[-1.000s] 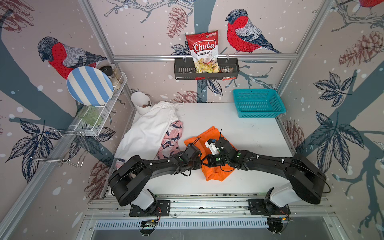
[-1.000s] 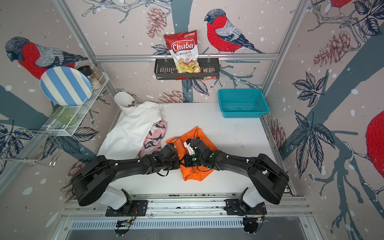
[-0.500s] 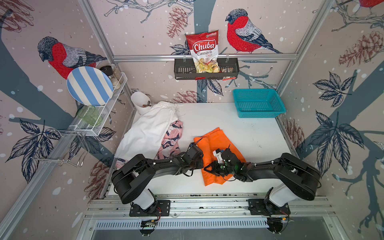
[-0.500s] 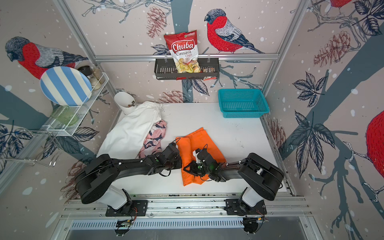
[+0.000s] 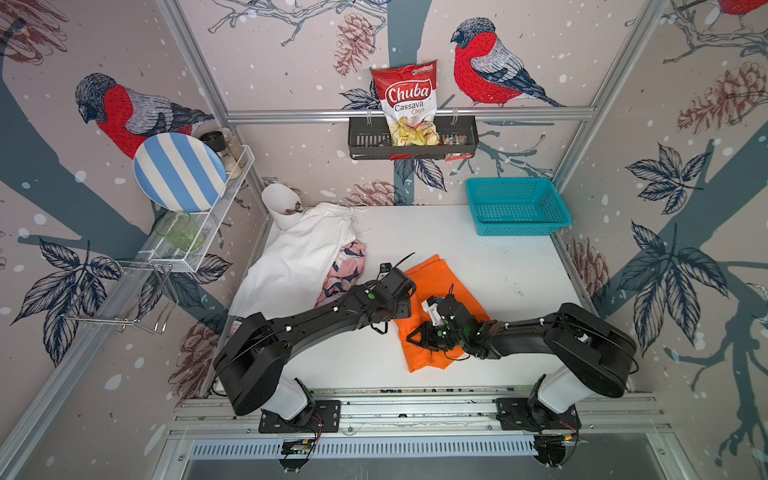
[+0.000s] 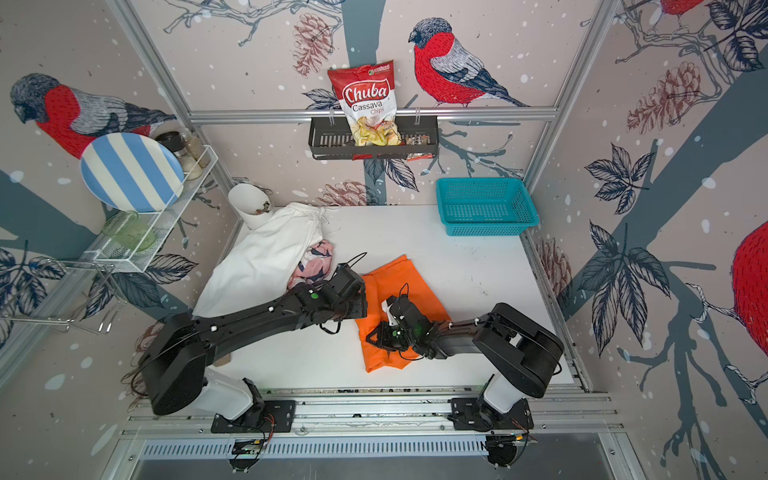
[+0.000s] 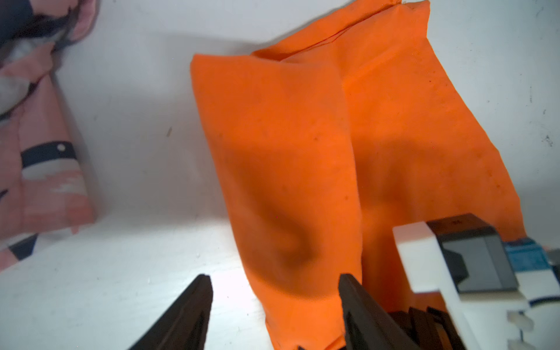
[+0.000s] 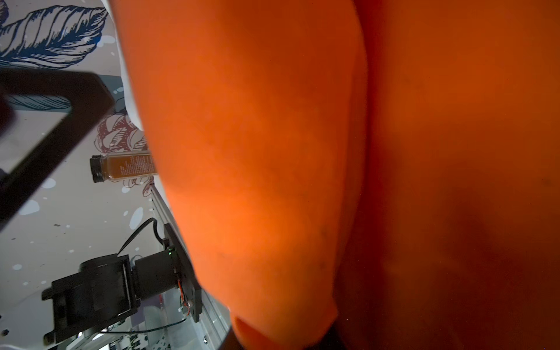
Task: Roll up the shorts
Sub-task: Roll the shorts at the center of the board.
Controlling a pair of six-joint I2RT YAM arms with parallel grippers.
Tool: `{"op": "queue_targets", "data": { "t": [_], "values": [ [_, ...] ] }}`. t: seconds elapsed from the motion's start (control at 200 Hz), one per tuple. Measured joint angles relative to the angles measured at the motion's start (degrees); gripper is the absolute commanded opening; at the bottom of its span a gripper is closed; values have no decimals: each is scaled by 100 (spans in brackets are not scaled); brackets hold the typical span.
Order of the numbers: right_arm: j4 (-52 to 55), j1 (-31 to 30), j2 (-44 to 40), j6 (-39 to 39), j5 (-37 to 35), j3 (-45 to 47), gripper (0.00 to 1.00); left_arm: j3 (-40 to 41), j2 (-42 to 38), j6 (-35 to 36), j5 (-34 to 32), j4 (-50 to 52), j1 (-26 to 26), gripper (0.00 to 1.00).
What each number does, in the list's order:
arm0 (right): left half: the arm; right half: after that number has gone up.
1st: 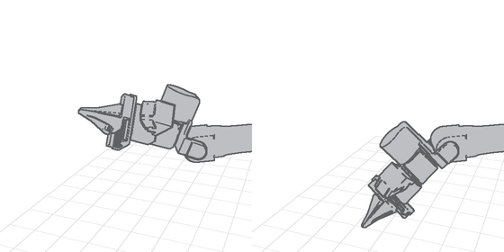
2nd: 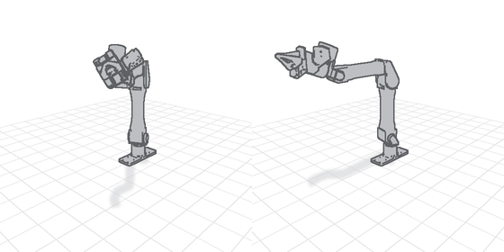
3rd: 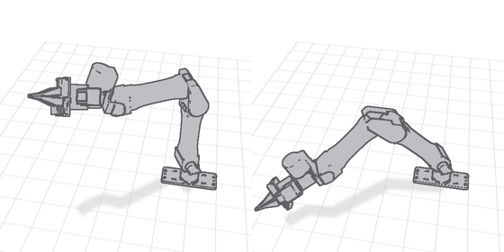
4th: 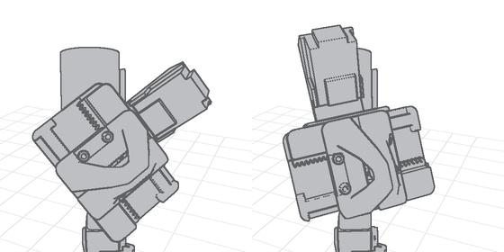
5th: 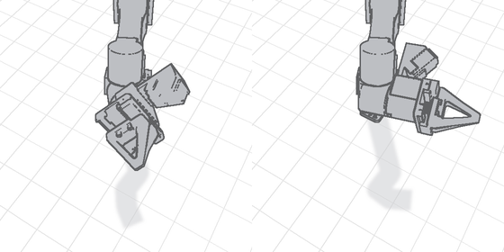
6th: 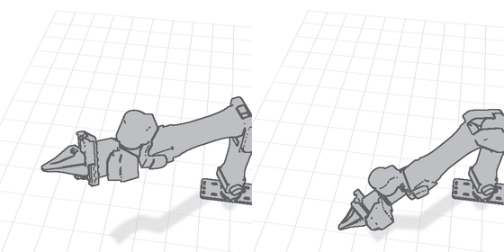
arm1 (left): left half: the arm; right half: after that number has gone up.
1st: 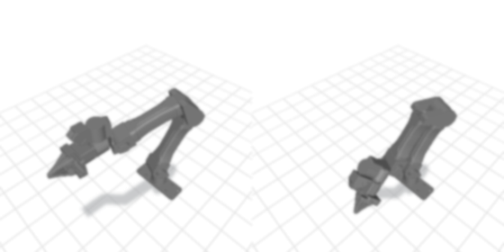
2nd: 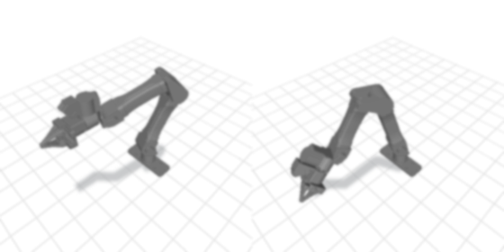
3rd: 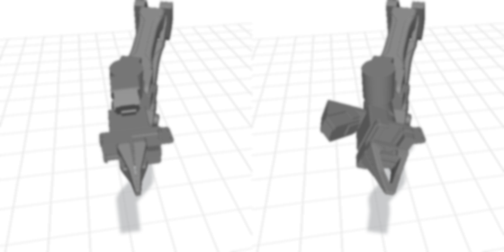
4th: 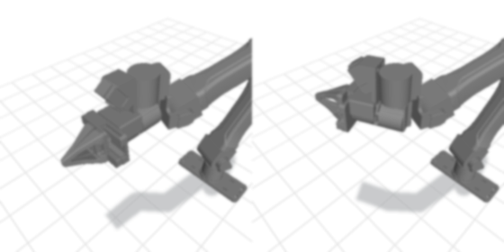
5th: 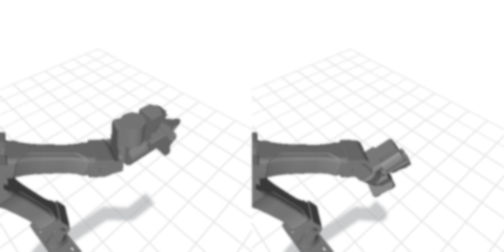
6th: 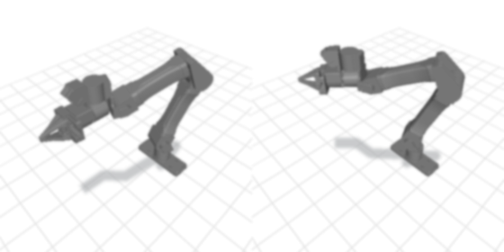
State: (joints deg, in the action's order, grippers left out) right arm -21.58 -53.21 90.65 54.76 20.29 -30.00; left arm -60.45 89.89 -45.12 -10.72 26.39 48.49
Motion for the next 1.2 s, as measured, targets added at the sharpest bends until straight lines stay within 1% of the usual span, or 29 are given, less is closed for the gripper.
{"op": "queue_targets", "data": {
  "t": [0.105, 0.22, 0.33, 0.39, 0.43, 0.47, 0.49, 0.54, 0.605, 0.69, 0.785, 0.935, 1.01, 1.06, 1.201],
  "values": [
    [490, -28, -44, -372, -264, -234, 22, -525, 584, 212, -136, 175, -61, 72],
    [807, -24, -44, -793, -396, -391, 22, -761, 957, 365, -243, 310, -264, 73],
    [920, 50, -13, -1145, -367, -442, 29, -748, 1137, 533, -306, 295, -564, 69],
    [997, 131, 35, -1305, -350, -472, 37, -614, 1248, 658, -304, 232, -734, 66],
    [1073, 166, 68, -1405, -352, -516, 45, -466, 1320, 706, -295, 179, -831, 66],
    [1182, 186, 94, -1502, -367, -599, 51, -323, 1375, 767, -289, 122, -892, 66],
    [1268, 184, 98, -1582, -426, -654, 53, -236, 1399, 772, -284, 87, -918, 66],
    [1464, 146, 98, -1711, -564, -782, 62, -98, 1390, 813, -286, -63, -955, 66],
    [1805, 44, 46, -1867, -918, -962, 74, 50, 1353, 811, -280, -275, -979, 66],
    [2614, -138, -103, -1912, -1543, -1235, 82, 192, 1307, 807, -251, -468, -990, 66],
    [3541, -396, -330, -1926, -2271, -1622, 86, 267, 1294, 804, -203, -640, -990, 66],
    [4756, -1220, -472, -1945, -3506, -2520, 89, 354, 1296, 811, -186, -815, -994, 66],
    [5233, -1639, -280, -1867, -4144, -2953, 90, 352, 1318, 841, -186, -861, -994, 66],
    [5554, -1939, -4, -1827, -4553, -3250, 92, 348, 1333, 868, -188, -909, -994, 66],
    [6170, -2500, 883, -1698, -5351, -3856, 98, 341, 1340, 907, -184, -931, -999, 66]
  ]
}}
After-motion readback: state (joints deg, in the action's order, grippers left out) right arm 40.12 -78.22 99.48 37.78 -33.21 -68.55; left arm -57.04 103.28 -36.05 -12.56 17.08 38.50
